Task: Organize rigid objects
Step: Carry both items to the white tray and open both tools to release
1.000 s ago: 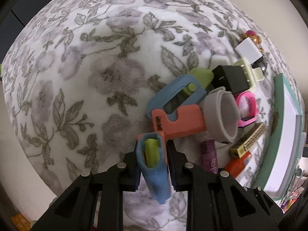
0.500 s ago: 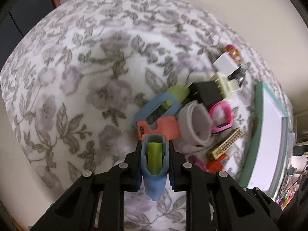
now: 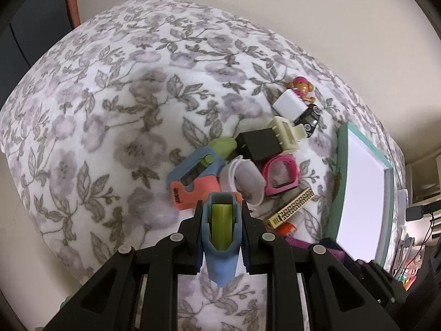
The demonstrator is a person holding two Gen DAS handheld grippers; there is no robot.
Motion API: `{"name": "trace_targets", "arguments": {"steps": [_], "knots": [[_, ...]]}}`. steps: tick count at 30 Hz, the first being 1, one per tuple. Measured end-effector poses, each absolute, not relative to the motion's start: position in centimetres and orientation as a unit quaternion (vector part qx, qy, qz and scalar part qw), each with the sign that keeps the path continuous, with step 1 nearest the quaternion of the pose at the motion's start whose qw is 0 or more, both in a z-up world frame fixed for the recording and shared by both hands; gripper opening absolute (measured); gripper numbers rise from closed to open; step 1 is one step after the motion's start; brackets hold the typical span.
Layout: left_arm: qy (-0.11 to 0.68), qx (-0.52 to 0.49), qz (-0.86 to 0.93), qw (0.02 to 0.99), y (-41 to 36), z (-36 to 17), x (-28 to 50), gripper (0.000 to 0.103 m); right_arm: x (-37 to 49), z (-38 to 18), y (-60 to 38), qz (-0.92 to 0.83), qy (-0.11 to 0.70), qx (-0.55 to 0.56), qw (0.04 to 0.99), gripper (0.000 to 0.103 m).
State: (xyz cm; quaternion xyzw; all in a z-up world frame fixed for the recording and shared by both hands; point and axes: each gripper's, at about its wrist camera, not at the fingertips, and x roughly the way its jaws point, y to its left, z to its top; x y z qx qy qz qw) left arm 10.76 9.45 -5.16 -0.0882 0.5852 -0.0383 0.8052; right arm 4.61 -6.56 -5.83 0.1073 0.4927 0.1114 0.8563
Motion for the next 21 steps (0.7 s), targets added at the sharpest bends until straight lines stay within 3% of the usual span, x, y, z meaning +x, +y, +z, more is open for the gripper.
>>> {"name": "trace_targets", "arguments": {"steps": [21], "knots": [[0.562, -0.009, -0.141, 0.815, -3.3, -1.4, 11.8, 0.023, 3.2, -2.5, -21.2, -0.048, 0.438, 0.161, 0.883, 0.018]]}}
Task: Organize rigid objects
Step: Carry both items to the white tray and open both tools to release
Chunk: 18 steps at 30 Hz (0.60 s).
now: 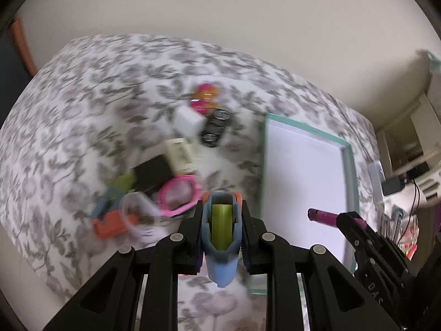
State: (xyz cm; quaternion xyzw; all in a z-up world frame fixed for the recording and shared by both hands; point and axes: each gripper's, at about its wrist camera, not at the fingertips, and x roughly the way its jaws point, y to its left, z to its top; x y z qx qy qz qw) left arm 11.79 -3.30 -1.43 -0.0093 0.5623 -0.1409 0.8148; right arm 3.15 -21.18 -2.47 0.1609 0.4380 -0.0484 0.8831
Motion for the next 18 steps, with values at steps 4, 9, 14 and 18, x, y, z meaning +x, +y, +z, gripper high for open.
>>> {"name": "trace_targets", "arguments": {"steps": [4, 9, 14, 18], "knots": [[0.559, 0.013, -0.172, 0.811, -6.9, -1.9, 11.8, 0.023, 2.3, -2.8, -24.2, -0.085, 0.439, 0.174, 0.878, 0.018], [0.559, 0.037, -0.198, 0.804, -11.1, -3.2, 11.5, 0.023, 1.6, -3.7, -27.0, -0.130, 0.445, 0.172, 0.869, 0.018], [0.561, 0.056, -0.221, 0.796, -14.0, -4.7, 10.9, 0.023, 1.1, -4.6, -28.9, -0.165, 0.454, 0.163, 0.861, 0.018], [0.552, 0.071, -0.235, 0.796, -15.4, -5.7, 10.5, 0.023, 0.9, -5.3, -29.7, -0.171, 0.457, 0.170, 0.856, 0.018]]}}
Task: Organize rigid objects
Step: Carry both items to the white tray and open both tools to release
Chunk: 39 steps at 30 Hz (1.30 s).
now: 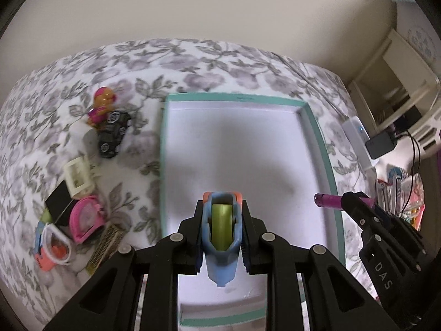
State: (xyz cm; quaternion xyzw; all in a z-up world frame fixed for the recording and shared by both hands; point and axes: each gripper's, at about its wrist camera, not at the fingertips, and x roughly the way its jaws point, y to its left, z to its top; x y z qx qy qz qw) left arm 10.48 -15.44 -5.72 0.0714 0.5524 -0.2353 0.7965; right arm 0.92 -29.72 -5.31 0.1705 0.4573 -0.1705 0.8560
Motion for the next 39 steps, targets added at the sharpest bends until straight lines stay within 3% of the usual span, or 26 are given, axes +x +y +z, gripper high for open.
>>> {"name": "trace_targets", "arguments": {"steps": [21, 25, 28, 31, 35, 39], "knots": [[0.544, 0.085, -0.234, 0.801, -15.8, -7.4, 10.3, 0.023, 1.4, -6.7, -29.1, -0.185, 0.487, 0.138, 0.842, 0.019], [0.541, 0.081, -0.227, 0.806, -15.3, -7.1, 10.5, 0.024, 1.4, -6.4, -29.0, -0.189, 0.484, 0.135, 0.844, 0.023], [0.535, 0.077, -0.226, 0.810, -14.9, -6.7, 10.6, 0.024, 1.3, -6.2, -29.1, -0.192, 0.482, 0.135, 0.844, 0.036], [0.531, 0.071, -0.225, 0.814, -14.6, -6.2, 10.7, 0.025, 1.2, -6.0, -29.1, -0.193, 0.480, 0.136, 0.845, 0.036], [0.527, 0.062, -0.224, 0.817, -14.2, -5.7, 10.9, 0.039, 1.2, -5.6, -29.1, -0.194, 0.475, 0.133, 0.848, 0.036], [0.523, 0.058, -0.221, 0.821, -13.9, -5.3, 10.9, 0.041, 1.0, -4.9, -29.1, -0.192, 0.468, 0.135, 0.852, 0.037]]}}
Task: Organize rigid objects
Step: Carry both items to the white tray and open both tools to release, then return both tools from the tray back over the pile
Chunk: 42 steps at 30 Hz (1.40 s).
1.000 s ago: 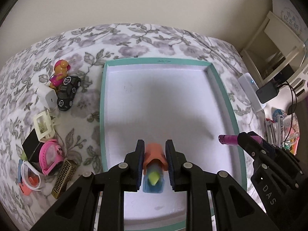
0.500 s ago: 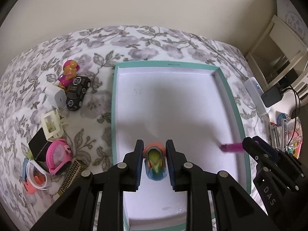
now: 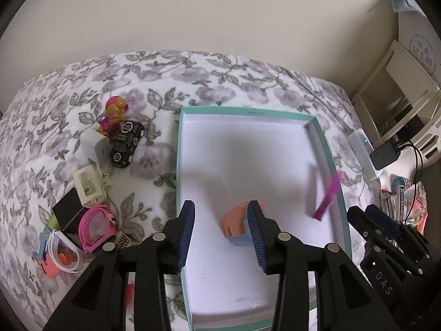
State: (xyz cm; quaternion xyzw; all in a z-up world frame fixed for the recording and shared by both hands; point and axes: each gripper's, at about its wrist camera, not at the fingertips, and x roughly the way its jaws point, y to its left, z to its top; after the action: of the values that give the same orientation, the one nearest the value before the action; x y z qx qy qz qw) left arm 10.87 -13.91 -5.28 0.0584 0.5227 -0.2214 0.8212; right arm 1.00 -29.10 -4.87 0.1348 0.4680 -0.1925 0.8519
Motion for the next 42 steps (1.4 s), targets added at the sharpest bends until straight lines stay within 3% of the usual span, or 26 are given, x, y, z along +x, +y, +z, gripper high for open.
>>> {"name": "trace_targets", "arguments": {"steps": [7, 11, 18, 20, 25, 28, 31, 33, 35, 42], "knots": [[0.513, 0.045, -0.208, 0.832, -12.8, -4.2, 11.2, 0.060, 0.6, -3.5, -29.0, -0.192, 0.453, 0.135, 0.860, 0.039], [0.505, 0.039, -0.197, 0.840, -11.8, -3.7, 11.6, 0.071, 0.4, -2.9, -29.0, -0.197, 0.442, 0.133, 0.865, 0.062], [0.499, 0.028, -0.175, 0.848, -10.3, -3.6, 12.2, 0.084, 0.3, -3.2, -29.1, -0.196, 0.442, 0.139, 0.864, 0.071], [0.498, 0.025, -0.170, 0.850, -10.0, -3.6, 12.3, 0.084, 0.3, -3.3, -29.1, -0.197, 0.442, 0.140, 0.864, 0.076], [0.496, 0.023, -0.160, 0.853, -9.4, -3.7, 12.6, 0.086, 0.3, -3.3, -29.3, -0.192, 0.438, 0.151, 0.865, 0.080], [0.494, 0.025, -0.155, 0.855, -9.1, -3.8, 12.6, 0.086, 0.3, -3.3, -29.3, -0.192, 0.436, 0.153, 0.866, 0.089], [0.490, 0.021, -0.154, 0.858, -8.8, -3.7, 12.7, 0.096, 0.3, -3.3, -29.2, -0.190, 0.434, 0.157, 0.867, 0.089], [0.487, 0.017, -0.152, 0.860, -8.6, -3.6, 12.8, 0.097, 0.3, -3.4, -29.2, -0.188, 0.433, 0.160, 0.867, 0.091], [0.482, 0.015, -0.147, 0.864, -8.2, -3.5, 12.8, 0.097, 0.3, -3.3, -29.1, -0.186, 0.429, 0.163, 0.869, 0.103], [0.458, -0.002, -0.122, 0.881, -6.1, -2.7, 13.0, 0.098, 0.6, -2.7, -28.3, -0.175, 0.414, 0.187, 0.874, 0.103]]}}
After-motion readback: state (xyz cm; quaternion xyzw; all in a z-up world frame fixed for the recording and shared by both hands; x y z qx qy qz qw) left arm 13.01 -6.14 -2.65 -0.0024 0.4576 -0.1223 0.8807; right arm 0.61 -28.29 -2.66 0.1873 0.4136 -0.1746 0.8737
